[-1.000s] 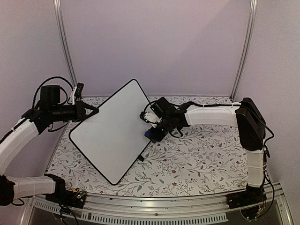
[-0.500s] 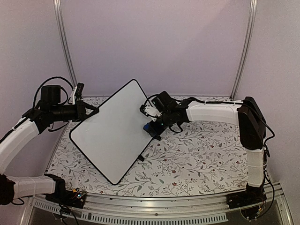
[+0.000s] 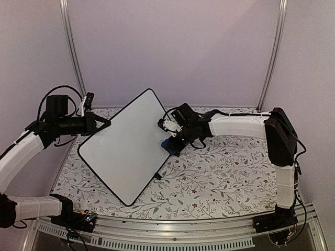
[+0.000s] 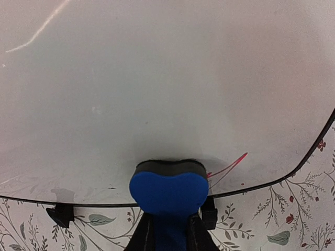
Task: Erase the whiteboard
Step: Erase the whiteboard at the center of the board.
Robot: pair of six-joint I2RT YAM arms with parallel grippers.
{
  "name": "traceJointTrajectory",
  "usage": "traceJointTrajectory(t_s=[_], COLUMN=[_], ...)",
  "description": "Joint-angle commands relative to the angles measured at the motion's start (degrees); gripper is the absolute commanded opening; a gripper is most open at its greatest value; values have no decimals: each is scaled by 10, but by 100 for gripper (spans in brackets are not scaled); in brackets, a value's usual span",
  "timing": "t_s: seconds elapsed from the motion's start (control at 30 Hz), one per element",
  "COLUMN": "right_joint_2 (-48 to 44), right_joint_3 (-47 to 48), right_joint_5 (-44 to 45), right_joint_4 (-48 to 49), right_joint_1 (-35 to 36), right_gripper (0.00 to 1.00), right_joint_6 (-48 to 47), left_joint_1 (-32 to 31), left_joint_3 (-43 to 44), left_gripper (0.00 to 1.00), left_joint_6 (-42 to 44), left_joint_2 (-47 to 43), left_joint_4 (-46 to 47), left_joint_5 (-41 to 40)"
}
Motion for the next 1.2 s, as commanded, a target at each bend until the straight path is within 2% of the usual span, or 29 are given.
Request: traceJointTrajectory(t_s=[0.0, 0.43, 0.73, 0.9, 1.17], right_joint_2=[9, 8, -42, -66, -65], right_joint_3=[-29, -52, -69, -53, -6], right_joint_5=[-21, -30, -18, 8, 22], right_joint_4=[-4, -13, -12, 6, 20], right_joint_1=[-3, -2, 13, 40, 43], right_gripper=[9, 9, 9, 9, 9], right_joint_6=[-5, -4, 2, -1, 3], left_joint_1=[-5, -5, -5, -5, -5], left_joint_3=[22, 53, 50, 28, 26], left_gripper=[0, 0, 0, 0, 0], left_joint_6=[10, 7, 6, 6, 8], left_joint_2=[-5, -13, -39, -57, -78], left_joint_4=[7, -23, -52, -58, -79], left_joint_5=[46, 40, 29, 24, 18])
